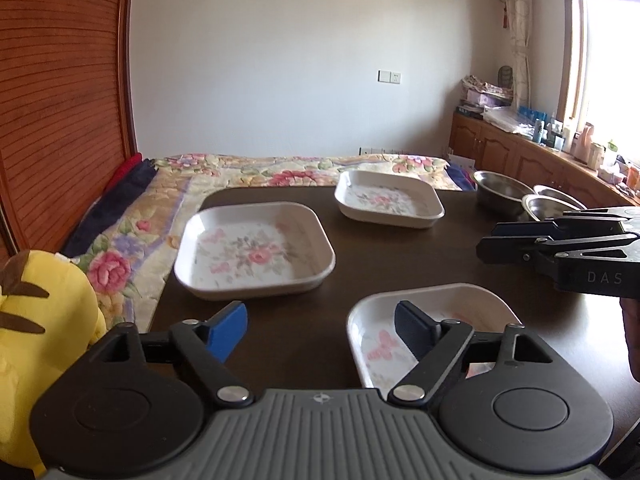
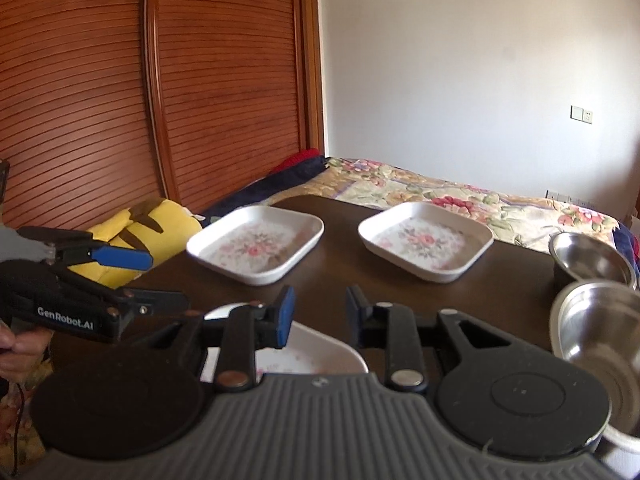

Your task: Organize plates and bowls

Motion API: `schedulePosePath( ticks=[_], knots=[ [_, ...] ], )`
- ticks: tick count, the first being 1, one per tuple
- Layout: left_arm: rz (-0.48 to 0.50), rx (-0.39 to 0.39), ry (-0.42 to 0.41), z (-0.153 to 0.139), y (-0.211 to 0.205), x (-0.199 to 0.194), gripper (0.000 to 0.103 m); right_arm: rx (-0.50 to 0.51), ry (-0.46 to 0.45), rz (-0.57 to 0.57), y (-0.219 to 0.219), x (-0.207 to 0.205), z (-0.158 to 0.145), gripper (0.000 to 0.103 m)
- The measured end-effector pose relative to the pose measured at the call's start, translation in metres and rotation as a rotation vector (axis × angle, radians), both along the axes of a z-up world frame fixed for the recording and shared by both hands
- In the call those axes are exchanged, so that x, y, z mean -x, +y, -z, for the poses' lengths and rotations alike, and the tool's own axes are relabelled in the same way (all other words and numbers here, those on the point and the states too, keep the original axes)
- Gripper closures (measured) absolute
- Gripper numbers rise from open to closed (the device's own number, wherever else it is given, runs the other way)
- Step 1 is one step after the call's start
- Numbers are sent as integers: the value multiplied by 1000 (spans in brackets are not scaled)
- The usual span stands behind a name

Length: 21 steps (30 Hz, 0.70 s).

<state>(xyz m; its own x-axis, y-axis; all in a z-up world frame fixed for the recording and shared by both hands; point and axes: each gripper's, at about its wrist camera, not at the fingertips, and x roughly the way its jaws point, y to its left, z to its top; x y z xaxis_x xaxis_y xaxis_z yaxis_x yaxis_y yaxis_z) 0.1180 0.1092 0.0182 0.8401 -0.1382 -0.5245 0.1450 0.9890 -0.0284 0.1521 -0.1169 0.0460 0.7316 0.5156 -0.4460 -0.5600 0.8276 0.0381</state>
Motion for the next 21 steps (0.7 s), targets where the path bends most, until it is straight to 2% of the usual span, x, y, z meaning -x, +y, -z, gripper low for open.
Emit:
schedulePosePath(
  ticks=[6,21],
  knots=[
    [-5,-3,-24,-7,13,-16,14,-2,9,-9,13,-17,-6,65],
    [-35,-21,-32,-8,61,-65,13,21,66,-29,59,-67,-4,62]
  ],
)
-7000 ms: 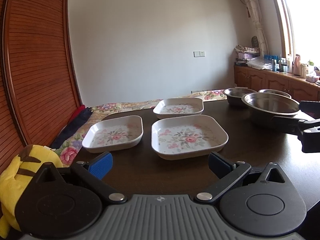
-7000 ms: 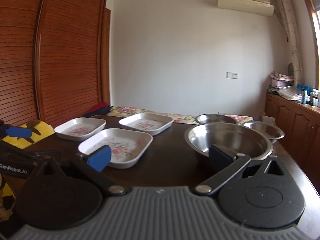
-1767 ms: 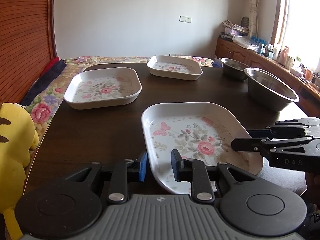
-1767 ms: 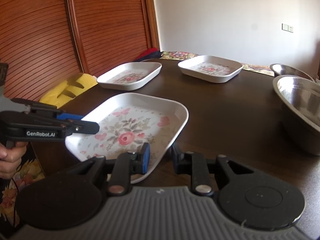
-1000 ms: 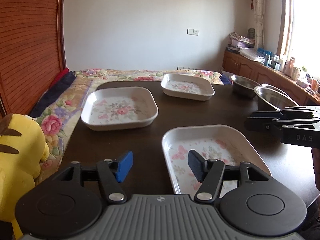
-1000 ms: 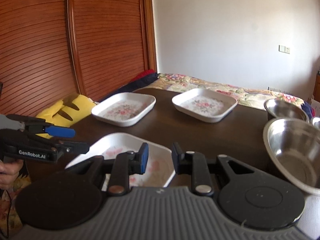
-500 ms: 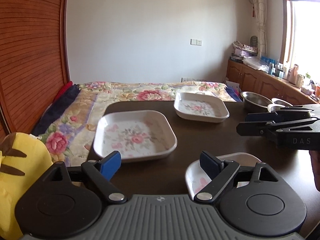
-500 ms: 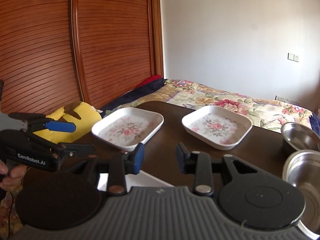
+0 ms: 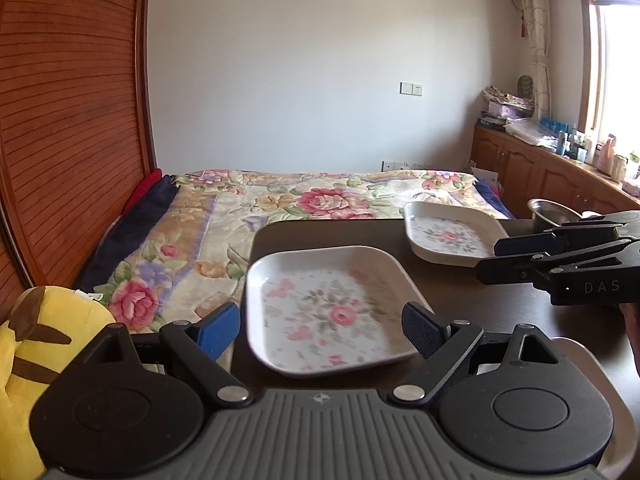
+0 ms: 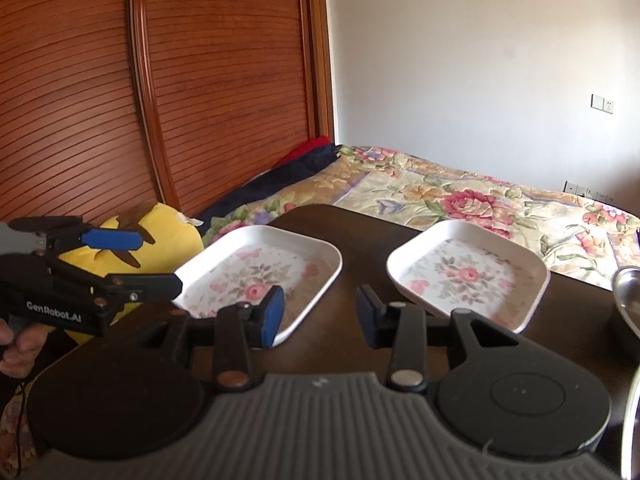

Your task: Organize plates and bowls

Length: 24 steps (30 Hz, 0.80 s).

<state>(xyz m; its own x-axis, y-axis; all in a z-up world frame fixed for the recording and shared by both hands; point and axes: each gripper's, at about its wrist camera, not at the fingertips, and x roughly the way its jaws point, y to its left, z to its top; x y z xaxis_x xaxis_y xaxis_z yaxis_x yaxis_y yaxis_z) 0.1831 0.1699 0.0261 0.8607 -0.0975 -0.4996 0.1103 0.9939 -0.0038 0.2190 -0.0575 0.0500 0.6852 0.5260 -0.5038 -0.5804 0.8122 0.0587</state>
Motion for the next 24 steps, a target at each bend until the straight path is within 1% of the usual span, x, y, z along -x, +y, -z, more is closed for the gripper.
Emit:
schedulePosePath(
  ticks=[4,10,13,15,17,19,23,24],
  knots=[
    [-2,0,15,5,10,-13,15,31,13,-13,15,-10,5,62],
    [-10,7,34,11,22,-26,24,58,39,-24,30,-23,10,62],
    [-8,21,49,15,28,-33,32,58,70,-27,35,-31,13,62],
    [-12,31,64,19,32,-40,42,61,88,-29,38,-35,15,62],
    [-21,35,78,22,35,-45,50,68,95,-31,40,-38,17,62],
    [-25,40,87,26,38,-49,54,78,99,-32,42,-41,18,63],
    [-31,51,109,32,43,-57,68,94,113,-33,45,-48,22,65],
    [-33,52,113,33,44,-58,70,95,117,-33,45,-49,24,66]
  ],
)
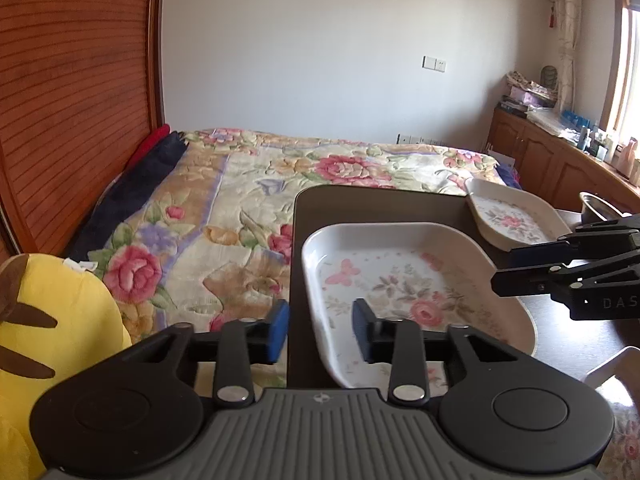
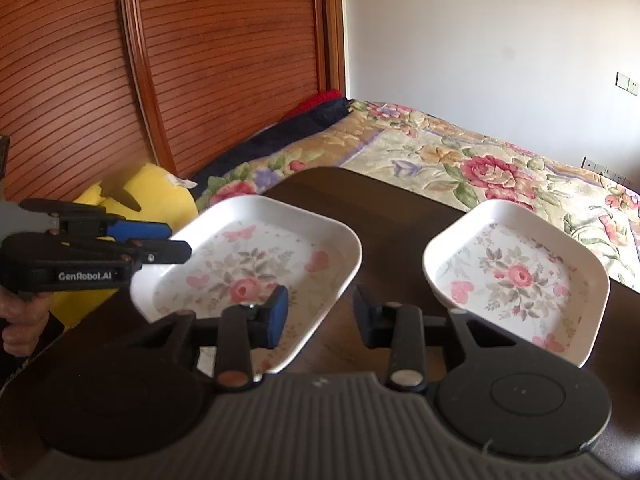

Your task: Organize plates and bowls

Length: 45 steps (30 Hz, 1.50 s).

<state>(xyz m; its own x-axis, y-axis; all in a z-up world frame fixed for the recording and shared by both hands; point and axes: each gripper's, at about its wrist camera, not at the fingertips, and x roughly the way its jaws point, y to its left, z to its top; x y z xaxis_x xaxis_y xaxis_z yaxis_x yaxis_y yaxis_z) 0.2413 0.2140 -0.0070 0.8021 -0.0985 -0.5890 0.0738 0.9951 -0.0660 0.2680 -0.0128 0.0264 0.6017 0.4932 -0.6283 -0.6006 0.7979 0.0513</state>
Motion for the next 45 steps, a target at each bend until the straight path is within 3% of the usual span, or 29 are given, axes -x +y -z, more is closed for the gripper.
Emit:
schedulePosePath(
  ticks=[14,19,45],
  knots=[
    [14,5,-1,3,-1,-4,82,3,63,-13,3,-8,11,76],
    [12,3,9,5,-3,-5,83,-36,111,-7,-1,-13,15,79],
    [7,7,5,-3,-12,8,83,-72,92,-4,-12,-6,9,83]
  ],
)
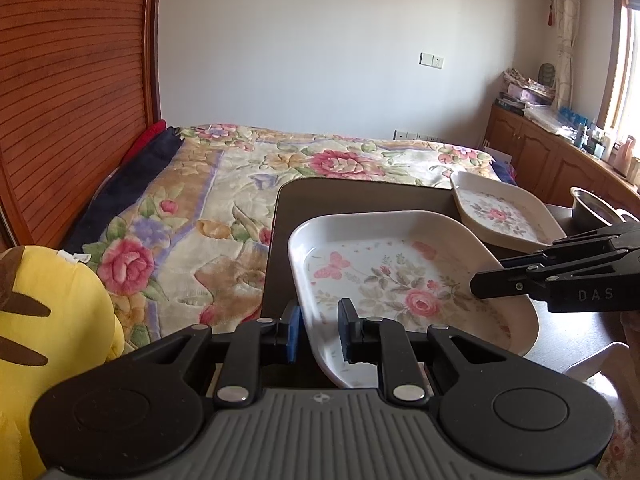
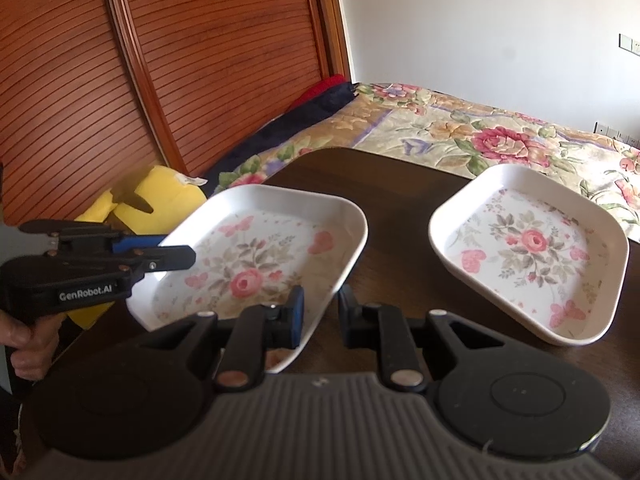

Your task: Organize plates and bowls

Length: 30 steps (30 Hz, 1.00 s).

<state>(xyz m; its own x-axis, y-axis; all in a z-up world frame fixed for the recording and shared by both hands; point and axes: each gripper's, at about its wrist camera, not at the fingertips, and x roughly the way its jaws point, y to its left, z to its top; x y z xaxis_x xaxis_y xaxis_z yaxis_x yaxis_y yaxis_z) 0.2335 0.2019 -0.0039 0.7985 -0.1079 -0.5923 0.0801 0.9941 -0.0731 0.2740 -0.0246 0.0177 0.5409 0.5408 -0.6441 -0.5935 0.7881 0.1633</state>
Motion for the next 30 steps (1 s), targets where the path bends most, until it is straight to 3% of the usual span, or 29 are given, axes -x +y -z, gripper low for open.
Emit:
schedulePosePath(
  ticks=[30],
  knots=[
    [64,-24,-72,-39,-64,65,83,-53,-89,35,-70,59,-28,83]
  ],
)
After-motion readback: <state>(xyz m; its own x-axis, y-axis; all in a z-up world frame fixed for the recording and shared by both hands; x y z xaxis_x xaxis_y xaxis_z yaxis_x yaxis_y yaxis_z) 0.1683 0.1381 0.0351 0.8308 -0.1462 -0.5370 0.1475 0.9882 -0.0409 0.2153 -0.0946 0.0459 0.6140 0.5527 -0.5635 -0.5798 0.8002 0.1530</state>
